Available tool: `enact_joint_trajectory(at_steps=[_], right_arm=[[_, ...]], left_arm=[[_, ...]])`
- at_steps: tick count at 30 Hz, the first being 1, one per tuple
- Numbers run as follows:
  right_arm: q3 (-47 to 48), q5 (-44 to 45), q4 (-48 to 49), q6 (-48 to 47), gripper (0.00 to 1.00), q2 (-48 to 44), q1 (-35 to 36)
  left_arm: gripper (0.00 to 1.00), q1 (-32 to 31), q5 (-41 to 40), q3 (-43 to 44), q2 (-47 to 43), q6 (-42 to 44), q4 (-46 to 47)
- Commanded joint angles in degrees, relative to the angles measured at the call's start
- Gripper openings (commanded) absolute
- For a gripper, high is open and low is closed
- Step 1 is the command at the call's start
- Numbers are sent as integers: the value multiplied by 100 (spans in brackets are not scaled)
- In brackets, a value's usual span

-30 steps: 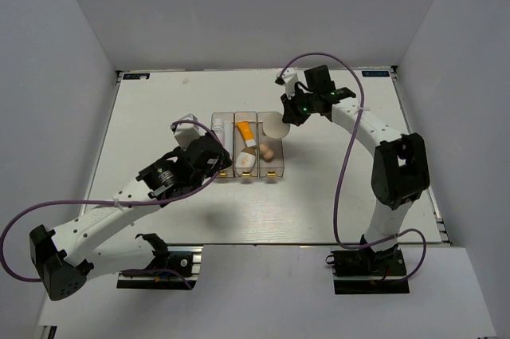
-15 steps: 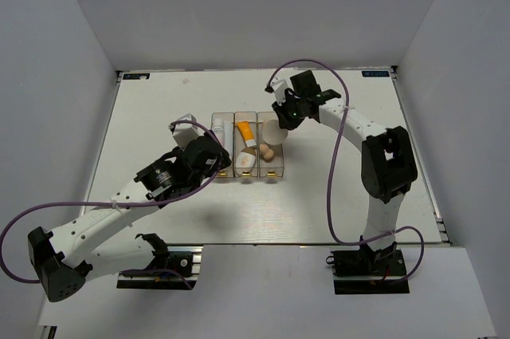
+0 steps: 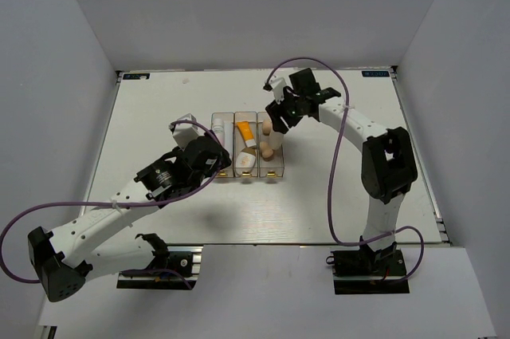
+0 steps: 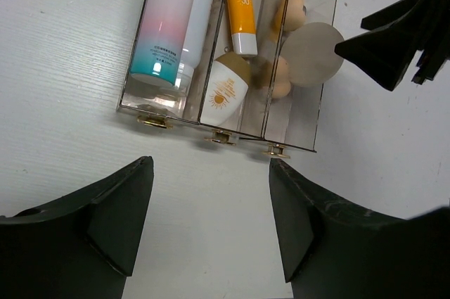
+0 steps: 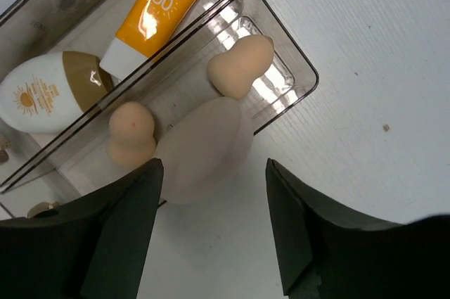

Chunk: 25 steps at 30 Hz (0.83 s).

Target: Organize the makeup

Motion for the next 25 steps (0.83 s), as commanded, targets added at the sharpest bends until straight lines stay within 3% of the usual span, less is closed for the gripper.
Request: enact_joint_trajectory(at_steps=[1,4,6,10,14,21,25], right_arm=[[49,-256,44,97,69,-553,-115],[-521,-519,474,377,85,-1018,-291],[-960,-844,791,554,86,-1361,-520],[-1191,-1056,801,1108,86,-1748,-818],[-1314,-969,756,1389,89,-2117,-907],[-2376,-275,1913,1906,89,-3180,-1012],[-2606,51,1952,2207,89,-3375,-1012]], left_arm=[[77,-19,-94,86,-47,27,78],[85,-19,2,50,-73,149,227],[93,-19,64,76,-47,229,245],[98,-19,178,86,-91,466,429],[98,-19,380,-37,-187,590,710],[98,-72,539,33,-91,590,746],[98,-72,609,24,-109,607,807]])
